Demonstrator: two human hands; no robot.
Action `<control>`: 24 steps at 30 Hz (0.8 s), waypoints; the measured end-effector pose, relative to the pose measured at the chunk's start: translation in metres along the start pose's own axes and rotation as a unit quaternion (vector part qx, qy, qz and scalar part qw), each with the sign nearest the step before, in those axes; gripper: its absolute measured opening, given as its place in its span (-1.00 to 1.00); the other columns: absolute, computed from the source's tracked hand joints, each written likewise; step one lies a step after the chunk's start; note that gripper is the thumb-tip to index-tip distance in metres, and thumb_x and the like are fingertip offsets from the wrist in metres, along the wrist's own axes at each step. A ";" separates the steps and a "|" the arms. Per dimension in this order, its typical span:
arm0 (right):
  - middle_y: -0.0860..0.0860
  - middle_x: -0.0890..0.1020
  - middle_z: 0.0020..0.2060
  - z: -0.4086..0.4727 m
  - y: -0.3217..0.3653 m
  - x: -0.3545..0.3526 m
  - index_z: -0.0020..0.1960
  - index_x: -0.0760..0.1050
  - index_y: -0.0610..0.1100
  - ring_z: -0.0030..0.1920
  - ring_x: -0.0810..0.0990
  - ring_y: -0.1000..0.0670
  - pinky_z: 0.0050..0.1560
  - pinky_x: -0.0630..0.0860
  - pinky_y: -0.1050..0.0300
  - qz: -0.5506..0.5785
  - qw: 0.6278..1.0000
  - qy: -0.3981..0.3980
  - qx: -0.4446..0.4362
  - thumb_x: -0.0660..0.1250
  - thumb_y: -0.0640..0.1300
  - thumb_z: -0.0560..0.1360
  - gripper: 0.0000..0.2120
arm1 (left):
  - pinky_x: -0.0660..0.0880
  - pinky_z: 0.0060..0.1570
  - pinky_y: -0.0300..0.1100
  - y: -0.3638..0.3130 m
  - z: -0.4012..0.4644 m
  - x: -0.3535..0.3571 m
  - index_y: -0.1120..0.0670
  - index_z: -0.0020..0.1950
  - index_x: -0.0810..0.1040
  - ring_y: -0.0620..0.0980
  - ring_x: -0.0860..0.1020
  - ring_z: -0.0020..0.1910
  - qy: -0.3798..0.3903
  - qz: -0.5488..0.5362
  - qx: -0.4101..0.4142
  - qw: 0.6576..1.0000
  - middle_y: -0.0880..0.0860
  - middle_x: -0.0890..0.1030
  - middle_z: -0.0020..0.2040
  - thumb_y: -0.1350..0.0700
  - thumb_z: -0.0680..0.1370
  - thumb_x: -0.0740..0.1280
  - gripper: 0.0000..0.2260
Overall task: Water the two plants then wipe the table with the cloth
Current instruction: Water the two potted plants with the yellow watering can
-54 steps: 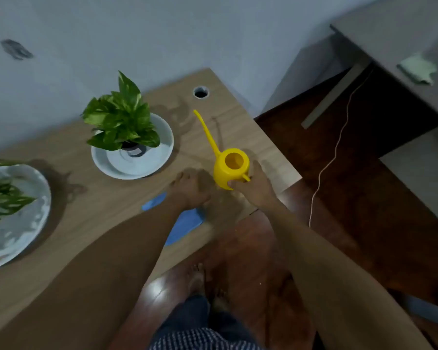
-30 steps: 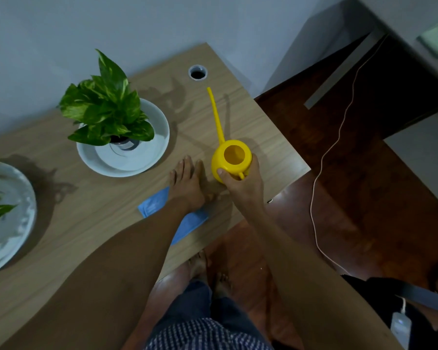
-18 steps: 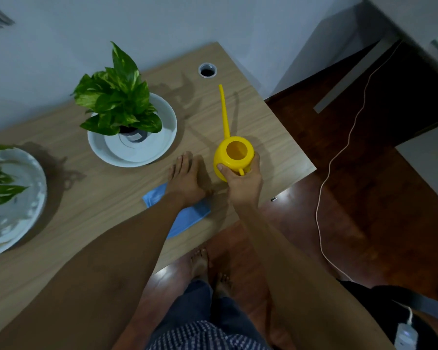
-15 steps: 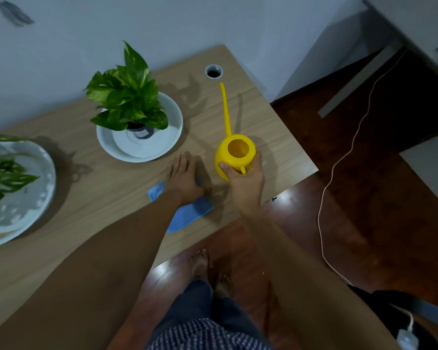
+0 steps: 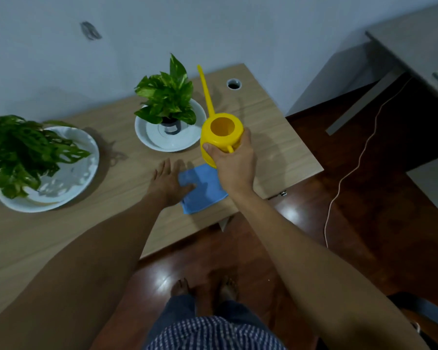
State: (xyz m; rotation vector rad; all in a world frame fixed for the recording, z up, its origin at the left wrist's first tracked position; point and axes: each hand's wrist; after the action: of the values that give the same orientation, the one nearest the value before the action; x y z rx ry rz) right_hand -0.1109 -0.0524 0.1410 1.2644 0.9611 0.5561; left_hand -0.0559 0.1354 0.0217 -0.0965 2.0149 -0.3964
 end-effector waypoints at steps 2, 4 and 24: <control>0.22 0.58 -0.13 -0.011 0.016 0.010 0.25 0.47 -0.12 -0.17 0.50 0.24 -0.21 0.34 0.60 -0.004 1.000 0.000 -0.005 0.65 -0.02 0.32 -0.39 | -0.10 0.61 0.15 0.015 -0.005 -0.002 -0.04 0.71 -0.09 0.14 -0.16 0.68 0.004 -0.001 0.000 1.000 0.16 -0.13 0.70 -0.38 0.56 0.24 -0.12; 0.17 0.60 -0.08 -0.019 0.031 0.022 0.25 0.47 -0.11 -0.14 0.52 0.19 -0.21 0.35 0.59 -0.009 1.000 -0.002 -0.010 0.66 0.00 0.32 -0.39 | -0.10 0.61 0.14 0.031 -0.010 -0.003 0.00 0.71 -0.08 0.14 -0.15 0.69 -0.002 -0.003 0.000 1.000 0.16 -0.12 0.70 -0.38 0.57 0.24 -0.11; -0.03 0.67 0.12 -0.071 0.098 0.094 0.28 0.50 -0.15 0.17 0.63 -0.11 0.06 0.51 0.12 -0.124 0.991 -0.036 0.037 0.62 0.11 0.34 -0.37 | -0.15 0.60 0.13 0.134 -0.012 0.042 0.01 0.70 -0.03 0.15 -0.16 0.68 -0.021 -0.016 0.044 0.999 0.18 -0.11 0.70 -0.32 0.57 0.24 -0.16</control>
State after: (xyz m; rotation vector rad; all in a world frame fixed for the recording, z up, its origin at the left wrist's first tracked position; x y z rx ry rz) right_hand -0.1081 0.0860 0.2063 1.1999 1.0670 0.2819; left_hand -0.0717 0.2545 -0.0523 -0.0811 1.9538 -0.4997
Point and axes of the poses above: each hand's wrist, its own z-axis towards the middle knuckle, its own x-axis out of the palm, y = z × x
